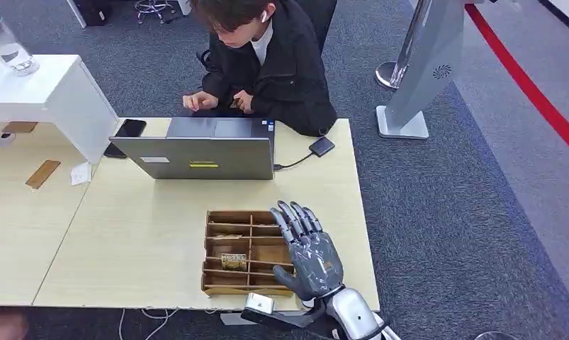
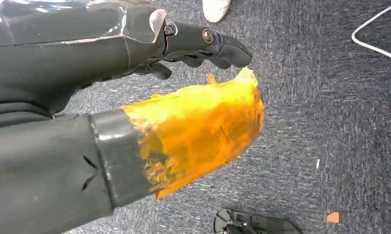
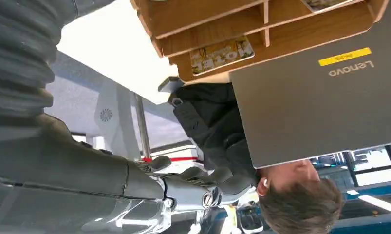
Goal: Pass the card to the sensor for recognition and then transmit it.
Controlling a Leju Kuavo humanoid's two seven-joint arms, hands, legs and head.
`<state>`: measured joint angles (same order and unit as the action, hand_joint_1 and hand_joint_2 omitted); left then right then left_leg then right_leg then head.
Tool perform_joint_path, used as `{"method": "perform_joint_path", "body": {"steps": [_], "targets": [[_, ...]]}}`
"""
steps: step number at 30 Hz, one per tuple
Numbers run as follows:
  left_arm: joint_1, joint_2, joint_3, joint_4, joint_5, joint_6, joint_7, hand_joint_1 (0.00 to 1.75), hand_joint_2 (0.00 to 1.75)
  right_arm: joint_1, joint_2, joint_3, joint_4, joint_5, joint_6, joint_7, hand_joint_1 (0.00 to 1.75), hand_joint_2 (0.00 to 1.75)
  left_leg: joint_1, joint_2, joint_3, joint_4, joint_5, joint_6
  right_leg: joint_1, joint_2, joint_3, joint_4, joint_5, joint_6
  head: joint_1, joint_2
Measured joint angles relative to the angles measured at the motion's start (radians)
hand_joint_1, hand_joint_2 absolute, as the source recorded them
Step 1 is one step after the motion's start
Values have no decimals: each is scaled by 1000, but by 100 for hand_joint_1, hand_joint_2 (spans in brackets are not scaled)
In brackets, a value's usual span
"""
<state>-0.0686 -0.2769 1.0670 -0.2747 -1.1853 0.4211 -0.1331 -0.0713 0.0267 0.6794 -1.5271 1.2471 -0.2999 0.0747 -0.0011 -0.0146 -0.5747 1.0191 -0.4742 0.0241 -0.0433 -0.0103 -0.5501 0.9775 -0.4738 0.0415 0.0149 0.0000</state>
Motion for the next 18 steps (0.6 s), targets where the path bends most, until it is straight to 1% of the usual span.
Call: {"method": "perform_joint_path", "body": {"steps": [8,11,14,18], "targets": [[0,0,0,0,-2,0,1,0,0,-6,0,0,2,1,3,2,0,175,0,0,0,0,0,0,0,0,0,0,0,0,0,0],[-2,1,0,0,-15,-3,6,0,0,-53,0,0,19,22,32,15,0,175,0,0,0,0,0,0,0,0,0,0,0,0,0,0],[-8,3,-4,0,-38,-11,18,0,0,-128,9,12,46,32,71,19,0,175,0,0,0,0,0,0,0,0,0,0,0,0,0,0],[-9,3,-5,0,-39,-11,19,0,0,-142,15,13,56,32,78,20,0,175,0,0,0,0,0,0,0,0,0,0,0,0,0,0]]}}
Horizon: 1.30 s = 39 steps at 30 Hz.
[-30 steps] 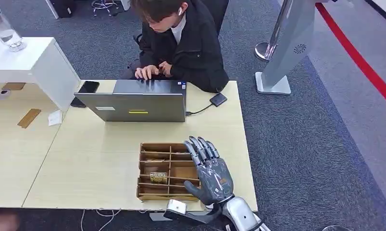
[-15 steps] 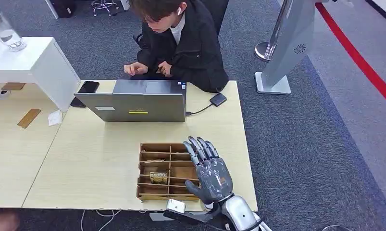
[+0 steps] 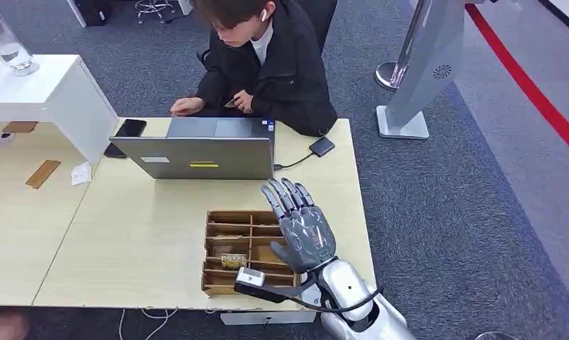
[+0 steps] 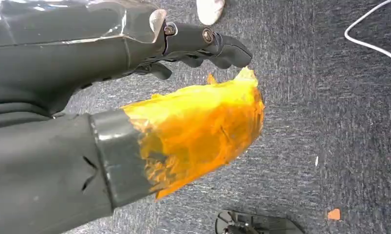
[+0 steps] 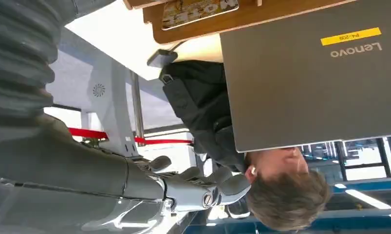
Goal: Pass the card to the sensor for recognition and then transmit it.
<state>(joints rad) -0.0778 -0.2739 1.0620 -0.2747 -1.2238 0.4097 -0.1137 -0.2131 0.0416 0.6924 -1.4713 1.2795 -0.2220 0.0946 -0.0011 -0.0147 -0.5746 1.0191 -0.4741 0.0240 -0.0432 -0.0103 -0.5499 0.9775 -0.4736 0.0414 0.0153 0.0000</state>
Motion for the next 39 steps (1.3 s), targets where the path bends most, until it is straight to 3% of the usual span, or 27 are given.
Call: {"method": "perform_joint_path", "body": {"steps": [39], "targets": [[-12,0,-17,0,-21,-6,14,0,0,-36,14,24,103,-30,40,23,2,175,0,0,0,0,0,0,0,0,0,0,0,0,0,0]]}}
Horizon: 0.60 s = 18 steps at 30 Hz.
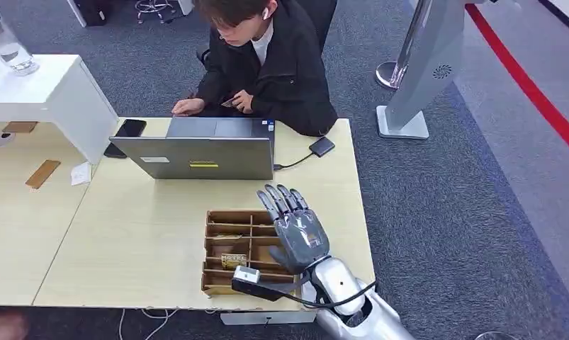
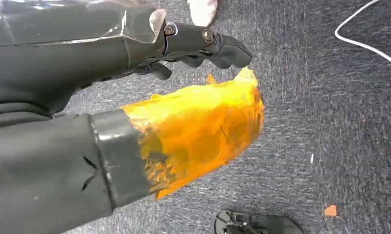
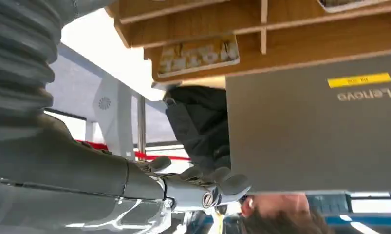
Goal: Pass the card to the sensor for recognition and then transmit it.
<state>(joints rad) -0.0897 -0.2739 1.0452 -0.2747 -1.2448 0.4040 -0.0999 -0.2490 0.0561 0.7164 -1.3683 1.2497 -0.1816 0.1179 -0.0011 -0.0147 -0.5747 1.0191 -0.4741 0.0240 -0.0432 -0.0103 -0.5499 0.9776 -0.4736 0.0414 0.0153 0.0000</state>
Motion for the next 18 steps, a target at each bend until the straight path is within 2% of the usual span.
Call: {"method": "perform_joint_path", "body": {"steps": [8,11,14,18], "targets": [[-1,0,-5,0,0,0,3,0,0,-8,5,0,33,-4,2,5,3,175,0,0,0,0,0,0,0,0,0,0,0,0,0,0],[-1,0,-5,0,0,0,3,0,0,-9,6,0,39,-5,2,5,17,175,0,0,0,0,0,0,0,0,0,0,0,0,0,0],[-1,0,-6,0,0,0,3,0,0,-10,6,0,42,-6,3,5,17,175,0,0,0,0,0,0,0,0,0,0,0,0,0,0],[-1,0,-6,0,0,0,3,0,0,-12,7,0,48,-12,5,5,28,175,0,0,0,0,0,0,0,0,0,0,0,0,0,0]]}}
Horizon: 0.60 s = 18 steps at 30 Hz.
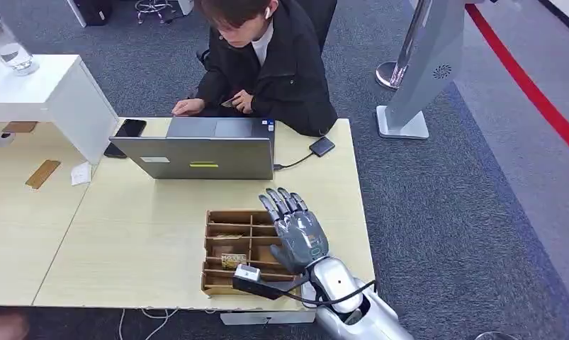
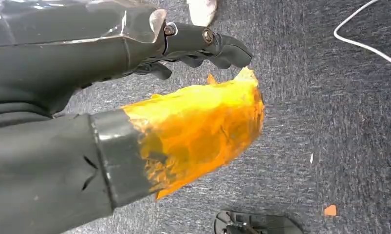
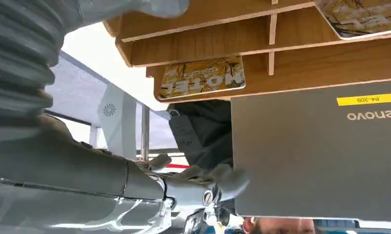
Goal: Pass the card to the sensor for recognition and then transmit it.
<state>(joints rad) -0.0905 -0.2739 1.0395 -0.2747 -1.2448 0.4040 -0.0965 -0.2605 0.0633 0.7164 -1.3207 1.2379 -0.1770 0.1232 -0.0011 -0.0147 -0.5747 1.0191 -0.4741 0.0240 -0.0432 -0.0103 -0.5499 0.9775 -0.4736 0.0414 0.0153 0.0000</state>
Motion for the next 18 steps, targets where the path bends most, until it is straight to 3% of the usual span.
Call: {"method": "perform_joint_path", "body": {"steps": [6,7,18], "targets": [[0,0,0,0,0,0,0,0,0,-2,1,0,4,-3,3,0,44,175,0,0,0,0,0,0,0,0,0,0,0,0,0,0],[0,0,0,0,0,0,0,0,0,-2,1,0,5,-3,5,2,59,175,0,0,0,0,0,0,0,0,0,0,0,0,0,0],[0,0,0,0,0,0,0,0,0,-4,5,0,8,-19,8,1,66,175,0,0,0,0,0,0,0,0,0,0,0,0,0,0]]}}
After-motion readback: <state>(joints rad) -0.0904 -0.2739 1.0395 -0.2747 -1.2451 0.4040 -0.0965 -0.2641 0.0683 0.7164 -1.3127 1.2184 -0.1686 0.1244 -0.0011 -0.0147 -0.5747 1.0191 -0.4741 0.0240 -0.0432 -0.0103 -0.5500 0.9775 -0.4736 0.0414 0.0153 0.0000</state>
